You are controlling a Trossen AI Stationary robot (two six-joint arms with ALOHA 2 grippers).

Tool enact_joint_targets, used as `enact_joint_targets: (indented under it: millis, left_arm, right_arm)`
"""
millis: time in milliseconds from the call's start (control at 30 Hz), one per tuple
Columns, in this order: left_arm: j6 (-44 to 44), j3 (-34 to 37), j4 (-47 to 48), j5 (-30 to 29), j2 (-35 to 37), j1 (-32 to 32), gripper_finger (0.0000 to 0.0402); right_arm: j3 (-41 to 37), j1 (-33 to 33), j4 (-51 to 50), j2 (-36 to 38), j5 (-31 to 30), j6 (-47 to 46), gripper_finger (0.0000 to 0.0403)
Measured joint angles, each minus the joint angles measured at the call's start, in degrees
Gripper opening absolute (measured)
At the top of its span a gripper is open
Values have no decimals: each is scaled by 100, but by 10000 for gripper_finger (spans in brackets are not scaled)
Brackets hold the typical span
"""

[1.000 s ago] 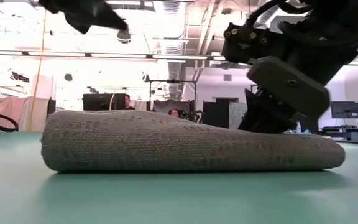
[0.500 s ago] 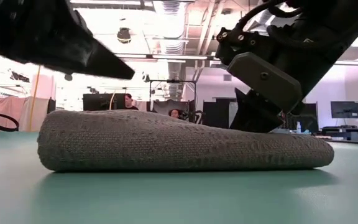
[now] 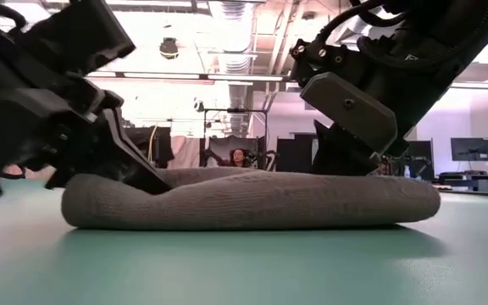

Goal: Roll towel
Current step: Roll the gray towel

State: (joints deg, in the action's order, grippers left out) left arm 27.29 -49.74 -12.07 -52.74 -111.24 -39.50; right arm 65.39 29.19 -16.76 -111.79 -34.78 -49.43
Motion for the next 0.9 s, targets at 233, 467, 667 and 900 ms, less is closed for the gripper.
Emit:
enact_joint_targets:
  millis: [233, 467, 667, 900]
  left_arm:
    - [-175, 0, 239, 356, 2, 228, 0]
    - [-249, 12, 432, 789, 9, 316, 0]
    - [-195, 4, 749, 833, 42, 316, 0]
    - [-408, 10, 1053, 1280, 195, 314, 0]
  right_arm:
    - [306, 220, -274, 118, -240, 563, 33]
    - [957, 482, -1731, 259, -615, 1774, 48]
    - [1300, 886, -3370, 418, -603, 2773, 127]
    - [1088, 1396, -2833, 423, -267, 5240, 254]
